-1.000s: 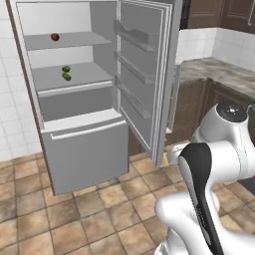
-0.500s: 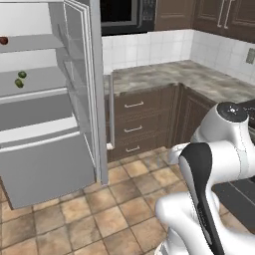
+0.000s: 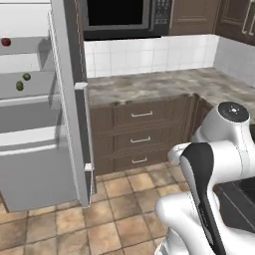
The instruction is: Place the cucumber in the correct fridge rack based on whether it is a fruit or vegetable. Finally, close the fridge door.
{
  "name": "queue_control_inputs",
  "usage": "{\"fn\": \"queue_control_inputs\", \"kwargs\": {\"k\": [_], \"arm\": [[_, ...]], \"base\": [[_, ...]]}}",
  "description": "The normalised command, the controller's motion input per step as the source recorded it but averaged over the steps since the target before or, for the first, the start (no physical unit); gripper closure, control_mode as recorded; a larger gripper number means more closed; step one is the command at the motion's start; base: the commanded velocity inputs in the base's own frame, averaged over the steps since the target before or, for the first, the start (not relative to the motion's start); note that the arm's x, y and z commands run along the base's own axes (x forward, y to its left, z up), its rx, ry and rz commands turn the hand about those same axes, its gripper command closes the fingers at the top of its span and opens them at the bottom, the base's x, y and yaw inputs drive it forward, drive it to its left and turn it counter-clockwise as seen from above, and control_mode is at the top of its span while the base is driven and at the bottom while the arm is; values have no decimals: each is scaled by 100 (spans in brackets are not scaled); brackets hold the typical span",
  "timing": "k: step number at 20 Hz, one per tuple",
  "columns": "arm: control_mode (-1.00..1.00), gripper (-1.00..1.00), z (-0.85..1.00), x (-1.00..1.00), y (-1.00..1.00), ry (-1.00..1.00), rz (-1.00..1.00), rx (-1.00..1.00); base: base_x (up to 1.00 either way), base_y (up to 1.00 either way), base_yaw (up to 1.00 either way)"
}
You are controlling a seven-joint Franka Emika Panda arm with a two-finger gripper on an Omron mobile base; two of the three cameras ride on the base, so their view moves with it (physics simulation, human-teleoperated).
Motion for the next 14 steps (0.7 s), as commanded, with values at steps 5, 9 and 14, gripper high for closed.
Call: {"fn": "queue_control_inputs", "kwargs": {"k": [5,9,14], "arm": [[100,-100,0,0,0,0,0,0],[100,-100,0,0,0,0,0,0],[100,-100,0,0,0,0,0,0]], "base": [[72,-51,39],[57,-57,41],[76,-30,44]]}}
